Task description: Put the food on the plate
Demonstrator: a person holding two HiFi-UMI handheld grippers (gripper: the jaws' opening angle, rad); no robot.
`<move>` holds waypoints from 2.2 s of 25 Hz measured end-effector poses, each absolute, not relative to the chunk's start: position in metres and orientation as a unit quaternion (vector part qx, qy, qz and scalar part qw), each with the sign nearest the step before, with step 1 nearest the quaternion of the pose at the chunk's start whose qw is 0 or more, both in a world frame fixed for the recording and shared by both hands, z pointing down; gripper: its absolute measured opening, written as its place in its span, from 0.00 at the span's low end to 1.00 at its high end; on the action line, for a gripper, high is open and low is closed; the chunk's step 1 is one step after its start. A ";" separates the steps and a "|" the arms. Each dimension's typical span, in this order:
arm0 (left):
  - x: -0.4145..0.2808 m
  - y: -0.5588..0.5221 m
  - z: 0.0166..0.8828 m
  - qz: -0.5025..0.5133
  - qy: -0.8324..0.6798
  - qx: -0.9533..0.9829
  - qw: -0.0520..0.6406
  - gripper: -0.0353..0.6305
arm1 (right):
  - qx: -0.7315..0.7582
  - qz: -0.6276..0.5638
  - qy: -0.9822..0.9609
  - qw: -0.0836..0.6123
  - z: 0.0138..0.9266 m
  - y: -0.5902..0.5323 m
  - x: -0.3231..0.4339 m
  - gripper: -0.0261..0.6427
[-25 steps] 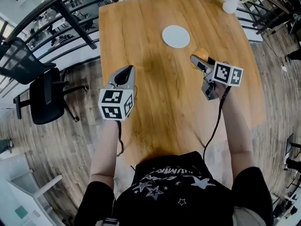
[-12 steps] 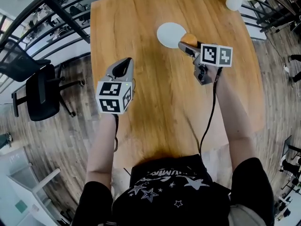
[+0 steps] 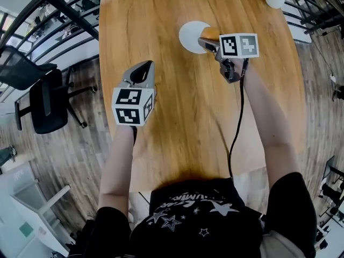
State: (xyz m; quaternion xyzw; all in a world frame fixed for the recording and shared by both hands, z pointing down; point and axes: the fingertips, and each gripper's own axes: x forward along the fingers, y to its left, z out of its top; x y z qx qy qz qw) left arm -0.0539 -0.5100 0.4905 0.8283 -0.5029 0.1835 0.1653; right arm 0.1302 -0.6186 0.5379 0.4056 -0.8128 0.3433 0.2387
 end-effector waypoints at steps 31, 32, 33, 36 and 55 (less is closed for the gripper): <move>-0.067 -0.511 0.521 0.176 -0.509 0.816 0.208 0.06 | 0.422 0.285 -0.771 0.382 0.595 -0.658 0.111 0.59; -0.068 -0.510 0.521 0.176 -0.509 0.816 0.209 0.06 | 0.423 0.287 -0.769 0.383 0.596 -0.657 0.111 0.60; -0.069 -0.510 0.521 0.176 -0.508 0.816 0.210 0.06 | 0.425 0.289 -0.767 0.383 0.596 -0.656 0.111 0.62; -0.075 -0.508 0.516 0.175 -0.509 0.816 0.211 0.06 | 0.431 0.291 -0.764 0.382 0.592 -0.655 0.111 0.64; -0.083 -0.472 0.465 0.141 -0.509 0.826 0.195 0.06 | 0.477 0.265 -0.761 0.351 0.518 -0.614 0.130 0.65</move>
